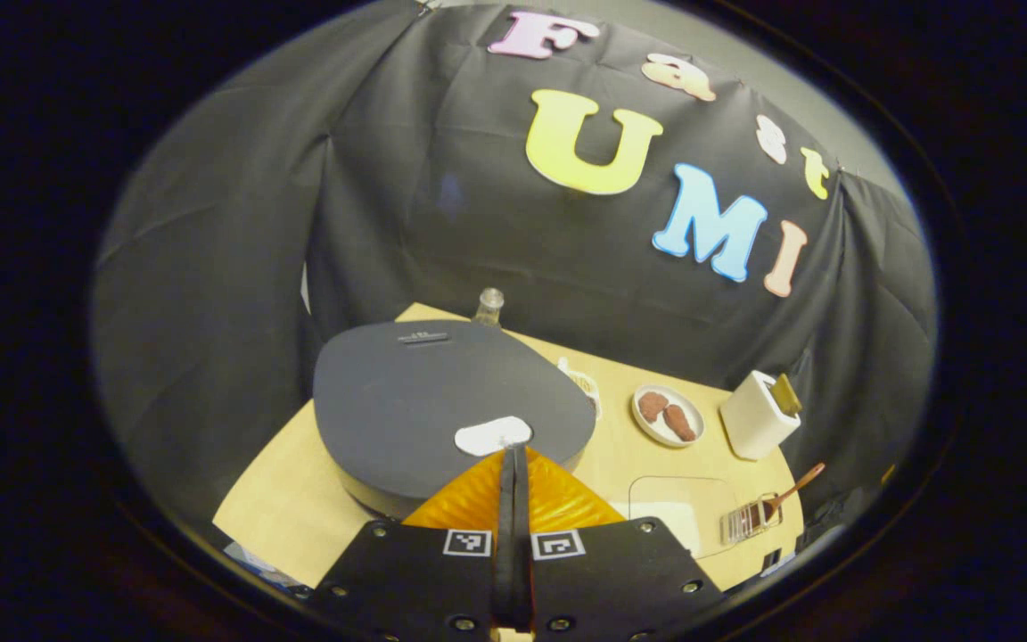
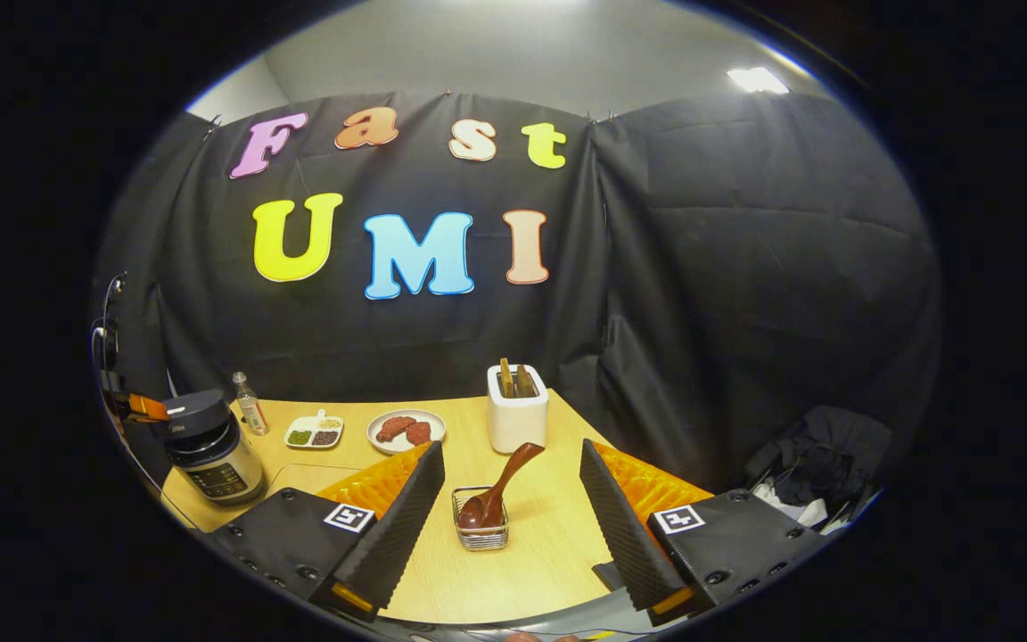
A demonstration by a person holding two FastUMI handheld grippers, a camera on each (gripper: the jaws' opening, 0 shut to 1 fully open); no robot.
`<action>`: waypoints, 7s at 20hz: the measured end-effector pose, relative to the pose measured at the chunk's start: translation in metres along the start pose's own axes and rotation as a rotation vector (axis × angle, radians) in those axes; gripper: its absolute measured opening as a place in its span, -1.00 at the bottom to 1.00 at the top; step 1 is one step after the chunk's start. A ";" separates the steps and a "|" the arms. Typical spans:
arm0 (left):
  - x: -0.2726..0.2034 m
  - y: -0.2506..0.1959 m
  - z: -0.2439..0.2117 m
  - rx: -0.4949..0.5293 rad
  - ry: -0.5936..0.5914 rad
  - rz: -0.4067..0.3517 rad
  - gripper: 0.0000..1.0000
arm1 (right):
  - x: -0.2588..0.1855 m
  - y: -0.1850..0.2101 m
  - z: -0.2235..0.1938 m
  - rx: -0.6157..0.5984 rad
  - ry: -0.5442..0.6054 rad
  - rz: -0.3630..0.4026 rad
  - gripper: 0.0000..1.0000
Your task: Close the left gripper, press the button to open the rice cooker; take a wooden spoon from the chopstick holder with the right hand, scoop a spoonful of rice and pour it into the rice cooker, then put the wooden spoon back into the chopstick holder.
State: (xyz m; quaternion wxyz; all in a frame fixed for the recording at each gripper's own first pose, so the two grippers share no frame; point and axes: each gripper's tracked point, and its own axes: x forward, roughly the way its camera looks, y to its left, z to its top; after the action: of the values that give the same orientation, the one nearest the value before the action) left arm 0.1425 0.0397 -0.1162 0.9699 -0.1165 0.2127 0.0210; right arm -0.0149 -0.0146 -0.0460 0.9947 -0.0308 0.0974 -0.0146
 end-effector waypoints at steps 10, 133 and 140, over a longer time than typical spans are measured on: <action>-0.156 -0.034 0.056 0.154 -0.357 0.102 -0.49 | 0.025 -0.047 -0.012 0.063 0.039 0.047 0.92; -0.069 -0.035 -0.073 0.017 -0.036 -0.288 0.88 | 0.084 0.070 -0.002 0.336 0.190 0.115 -0.55; -0.071 -0.008 -0.067 0.003 -0.050 -0.222 0.84 | 0.131 0.192 -0.012 0.239 0.214 0.338 -0.55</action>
State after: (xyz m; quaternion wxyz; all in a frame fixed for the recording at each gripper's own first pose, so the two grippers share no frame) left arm 0.0511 0.0172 -0.1435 0.9715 -0.1375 0.1742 -0.0838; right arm 0.1154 0.1717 -0.0955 0.9636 0.1056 0.2035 0.1378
